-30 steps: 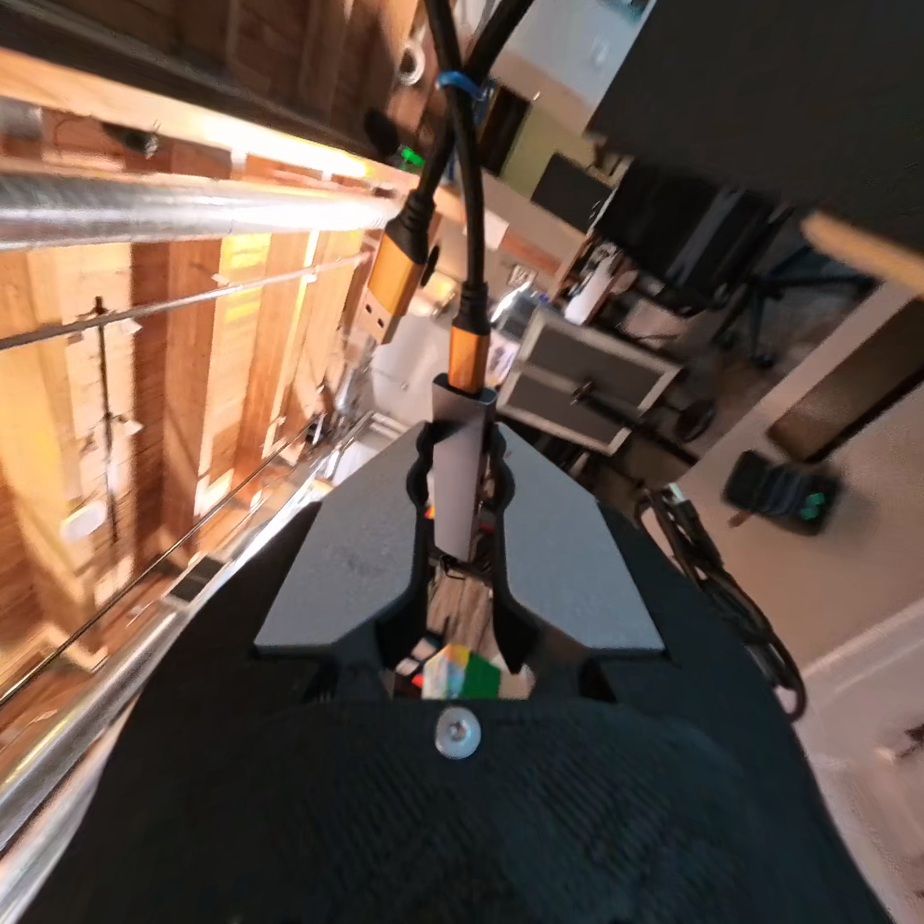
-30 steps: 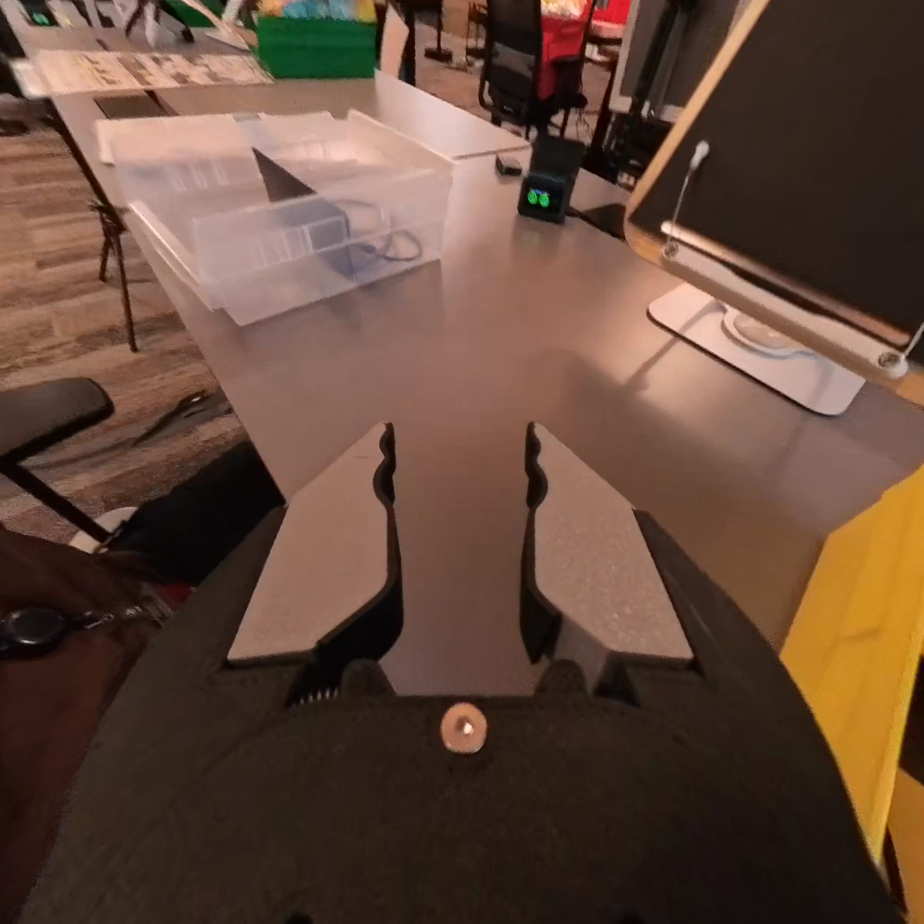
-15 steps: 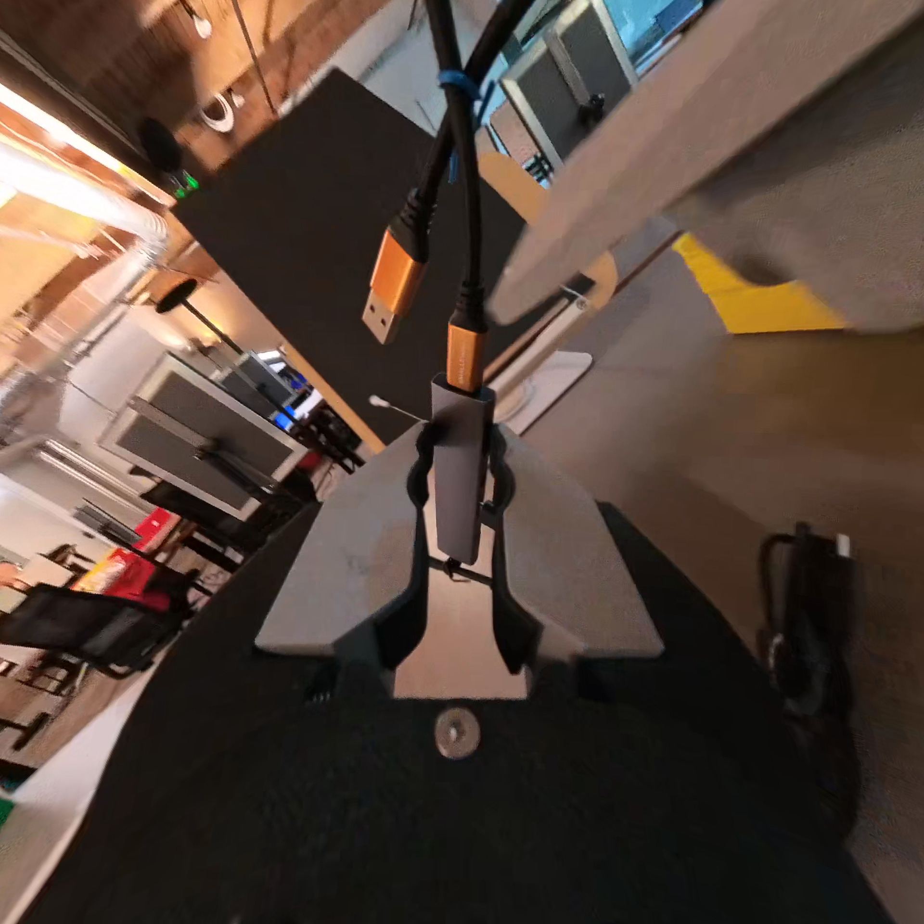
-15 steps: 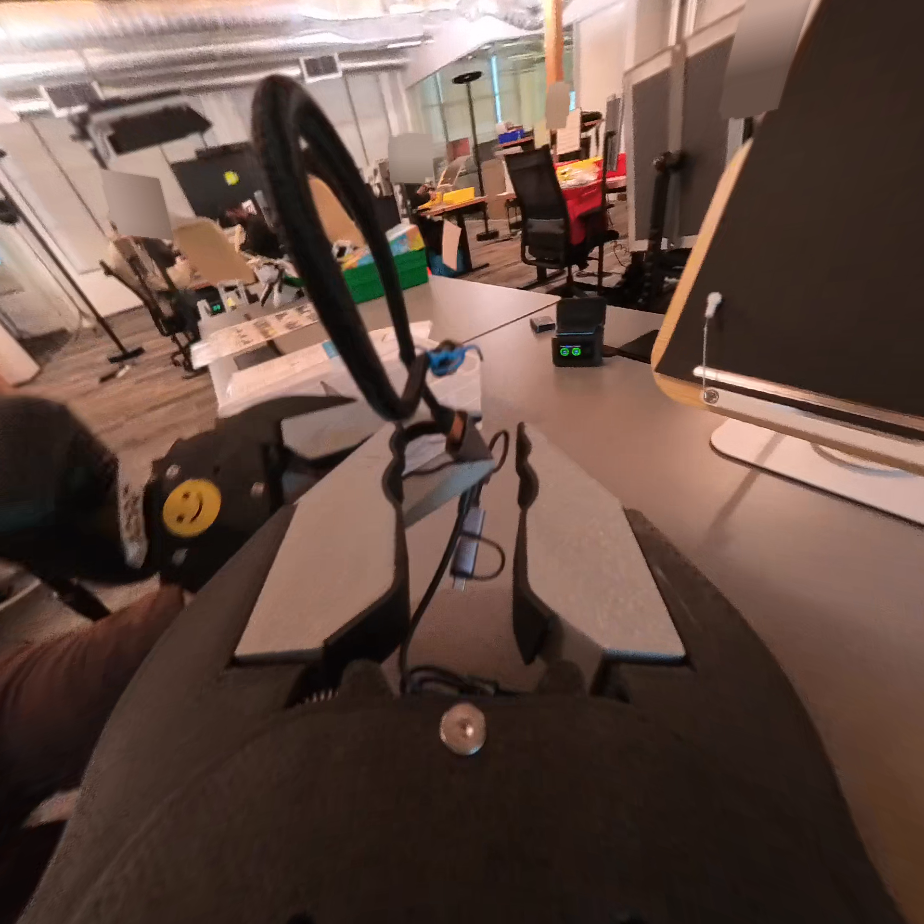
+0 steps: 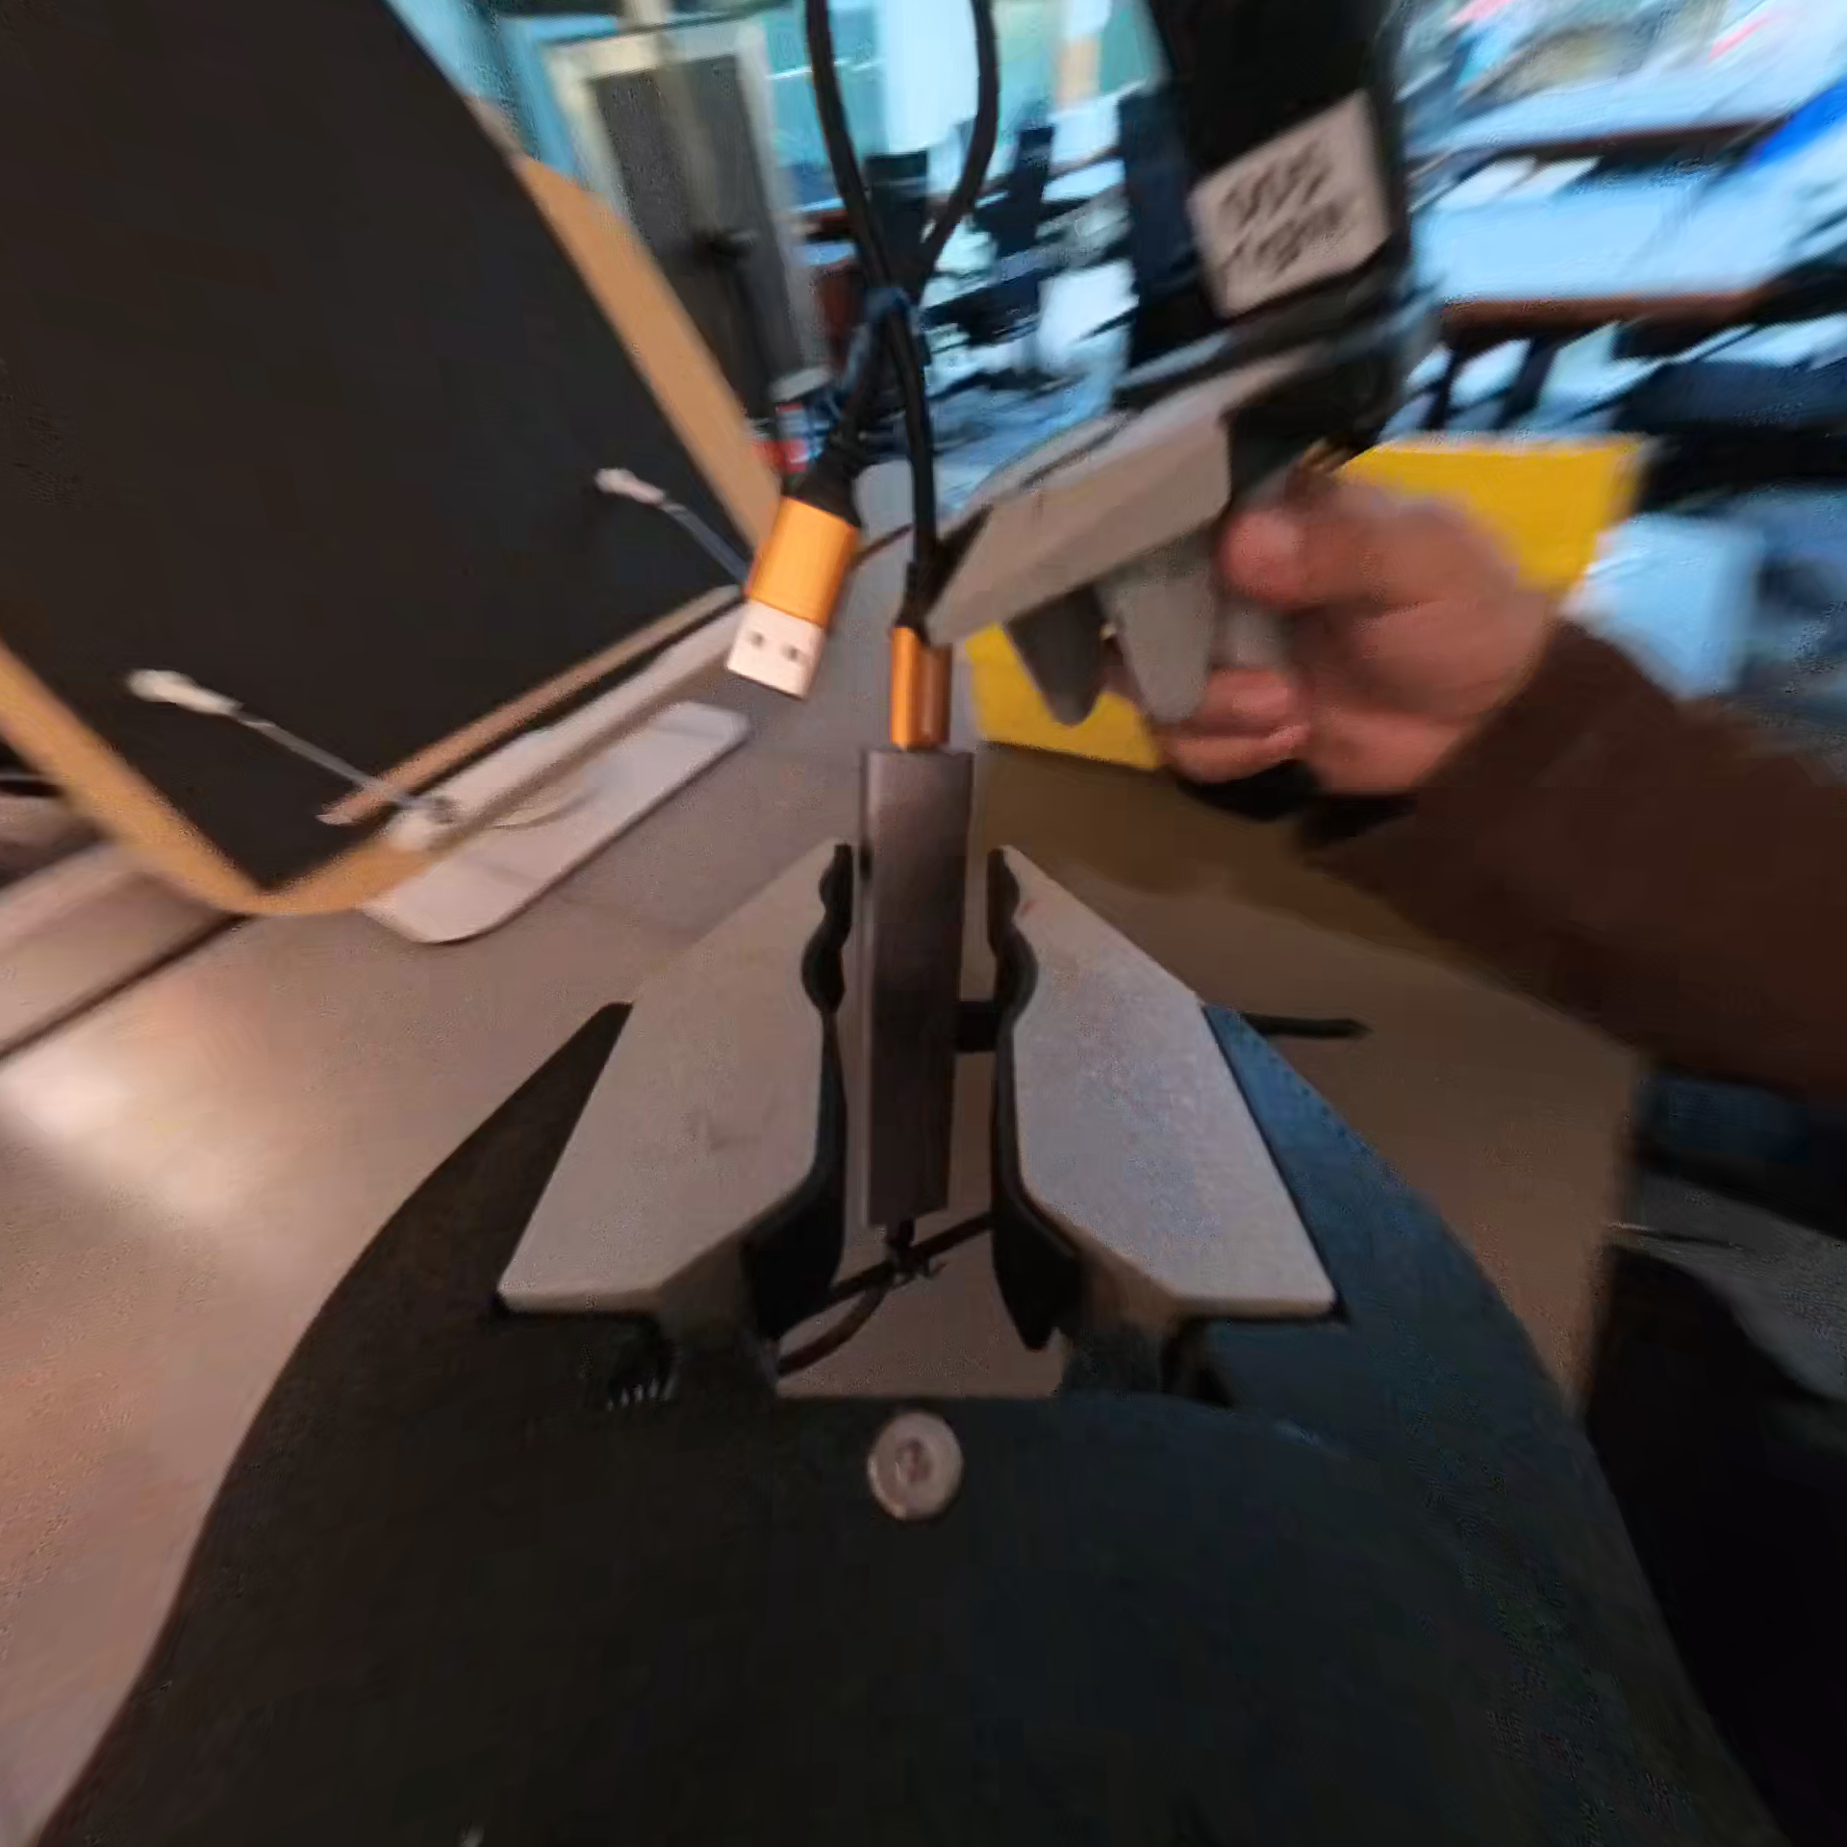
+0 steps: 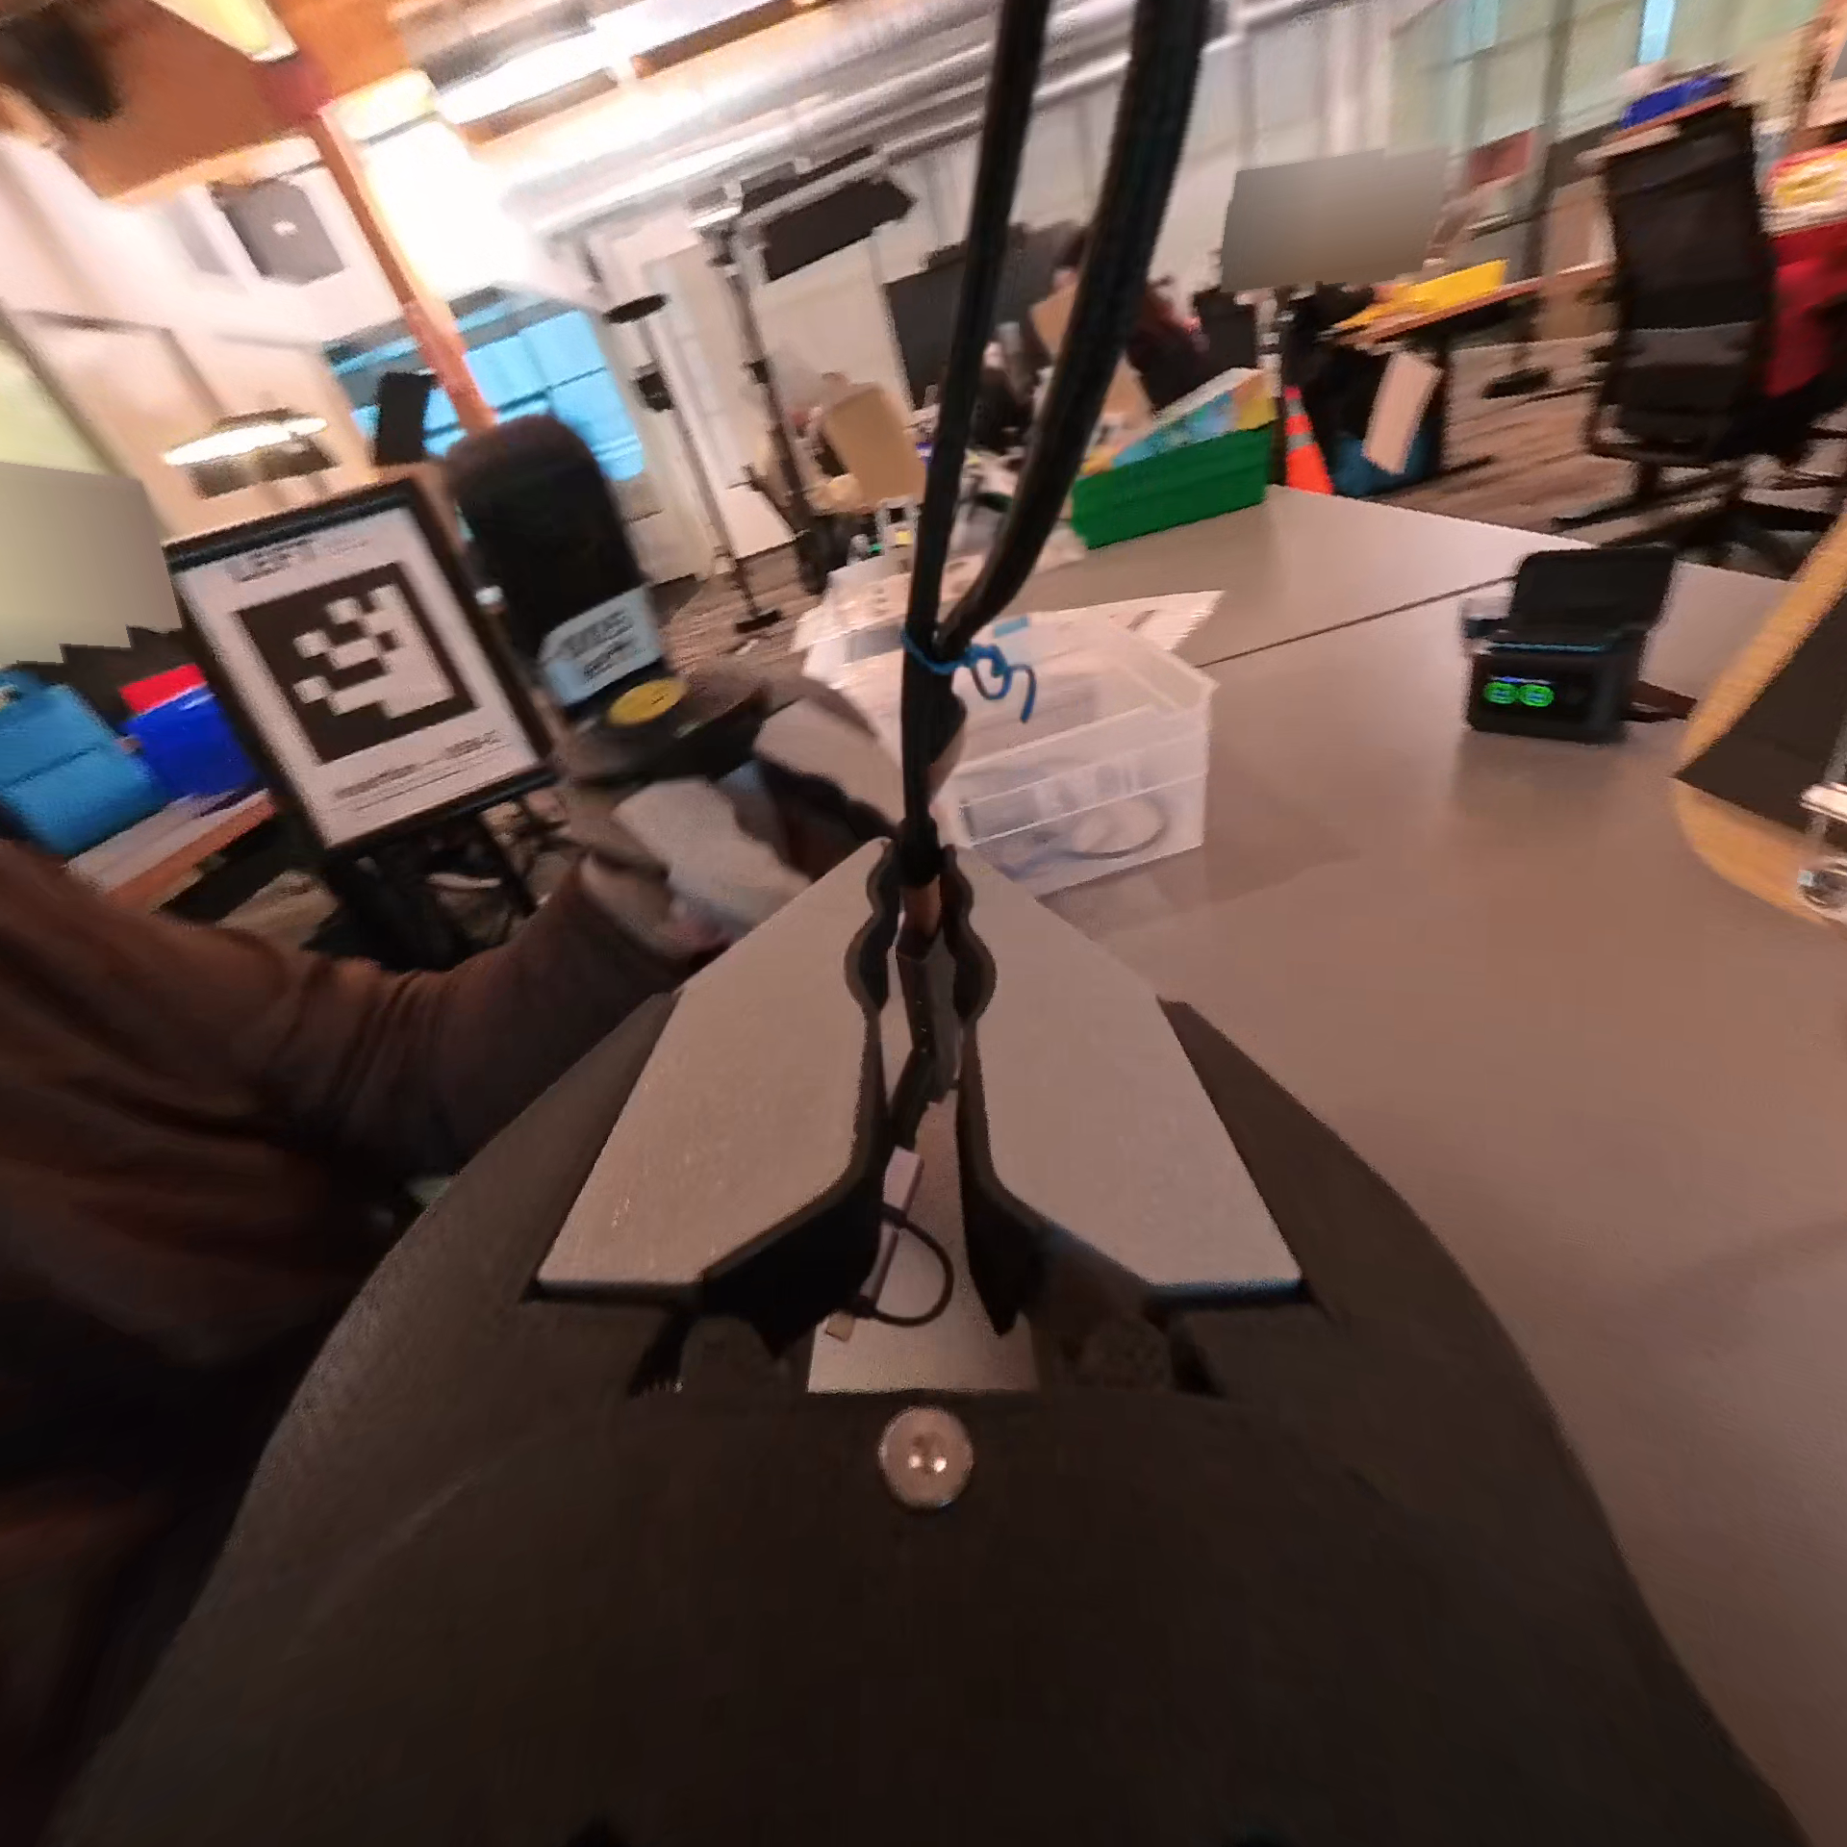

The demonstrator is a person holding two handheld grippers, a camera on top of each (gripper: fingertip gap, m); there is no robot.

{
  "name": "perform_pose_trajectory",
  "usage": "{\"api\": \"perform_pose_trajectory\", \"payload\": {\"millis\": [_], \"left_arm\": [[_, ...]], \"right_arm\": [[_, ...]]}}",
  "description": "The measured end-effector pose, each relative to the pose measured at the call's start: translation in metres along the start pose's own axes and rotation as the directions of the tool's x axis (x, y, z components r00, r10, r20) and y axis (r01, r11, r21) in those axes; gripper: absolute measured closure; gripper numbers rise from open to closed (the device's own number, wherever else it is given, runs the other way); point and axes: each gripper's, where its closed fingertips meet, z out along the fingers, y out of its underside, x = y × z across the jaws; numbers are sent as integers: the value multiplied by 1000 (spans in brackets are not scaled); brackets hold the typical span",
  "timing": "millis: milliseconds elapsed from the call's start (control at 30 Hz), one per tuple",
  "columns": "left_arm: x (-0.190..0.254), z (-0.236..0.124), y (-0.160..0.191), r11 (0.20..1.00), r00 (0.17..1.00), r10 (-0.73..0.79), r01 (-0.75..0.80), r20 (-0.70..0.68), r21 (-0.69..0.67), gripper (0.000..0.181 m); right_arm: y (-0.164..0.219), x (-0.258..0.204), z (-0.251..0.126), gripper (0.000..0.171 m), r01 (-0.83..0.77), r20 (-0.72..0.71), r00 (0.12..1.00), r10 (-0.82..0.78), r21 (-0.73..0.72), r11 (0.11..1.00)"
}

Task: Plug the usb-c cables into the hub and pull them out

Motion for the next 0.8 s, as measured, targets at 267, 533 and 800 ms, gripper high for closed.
{"api": "perform_pose_trajectory", "payload": {"millis": [267,533,800], "left_arm": [[29,14,9,999,939,36,-41,-341,-7,164],[19,20,10,975,914,-130,188,-384,117,174],[15,24,15,962,914,-183,243,-362,127,174]], "right_arm": [[9,-15,-8,167,3,155,988,-2,-5,1000],[23,6,-8,161,-52,44,998,52,-8,999],[26,5,1,168,-1,16,1000,0,26,1000]]}}
